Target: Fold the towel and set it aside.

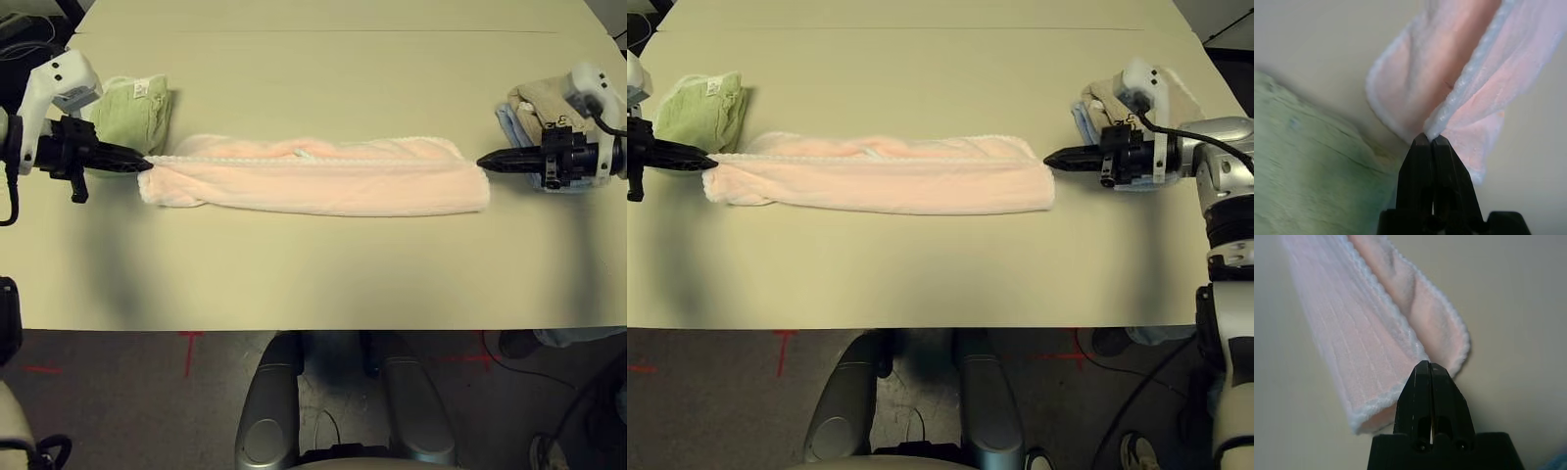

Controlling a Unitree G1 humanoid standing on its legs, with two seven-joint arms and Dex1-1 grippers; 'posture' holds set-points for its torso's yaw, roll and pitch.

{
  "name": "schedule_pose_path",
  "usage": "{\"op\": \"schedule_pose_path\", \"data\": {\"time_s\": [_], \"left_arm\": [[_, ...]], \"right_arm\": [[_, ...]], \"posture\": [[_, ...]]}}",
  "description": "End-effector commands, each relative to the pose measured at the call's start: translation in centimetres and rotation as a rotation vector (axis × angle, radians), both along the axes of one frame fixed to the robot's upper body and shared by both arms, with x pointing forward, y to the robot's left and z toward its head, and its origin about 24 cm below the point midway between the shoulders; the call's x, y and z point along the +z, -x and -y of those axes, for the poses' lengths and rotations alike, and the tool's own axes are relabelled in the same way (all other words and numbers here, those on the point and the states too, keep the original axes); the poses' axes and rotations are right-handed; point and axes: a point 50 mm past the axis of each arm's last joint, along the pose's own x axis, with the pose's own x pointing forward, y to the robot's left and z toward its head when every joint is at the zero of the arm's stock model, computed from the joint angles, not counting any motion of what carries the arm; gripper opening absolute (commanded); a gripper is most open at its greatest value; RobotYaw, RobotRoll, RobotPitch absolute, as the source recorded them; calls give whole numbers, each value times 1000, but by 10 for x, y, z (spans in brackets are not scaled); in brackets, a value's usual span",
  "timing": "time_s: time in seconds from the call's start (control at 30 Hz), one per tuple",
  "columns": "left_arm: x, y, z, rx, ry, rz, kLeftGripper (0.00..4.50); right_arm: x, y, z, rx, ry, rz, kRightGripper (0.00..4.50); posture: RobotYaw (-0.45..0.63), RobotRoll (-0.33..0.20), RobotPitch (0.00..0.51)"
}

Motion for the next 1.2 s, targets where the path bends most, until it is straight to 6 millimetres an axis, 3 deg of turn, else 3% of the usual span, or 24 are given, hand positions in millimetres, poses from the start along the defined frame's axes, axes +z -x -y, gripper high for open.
{"op": "schedule_pose_path", "data": {"time_s": [0.03, 0.3, 0.77, 1.2], "left_arm": [[7, -2, -2, 55, -20, 55, 39], [11, -15, 10, 99, -14, 189, 39], [-1, -7, 5, 87, -46, 51, 39], [-21, -13, -5, 111, -65, 38, 39]], "right_arm": [[-2, 0, 11, -68, 0, 23, 0], [-3, -6, 5, -86, 25, 77, 0], [-2, -17, -13, -121, 61, 183, 0], [-1, -20, -18, -142, 108, 211, 0]], "posture": [[48, 0, 292], [48, 0, 292], [38, 0, 287], [36, 0, 289]]}}
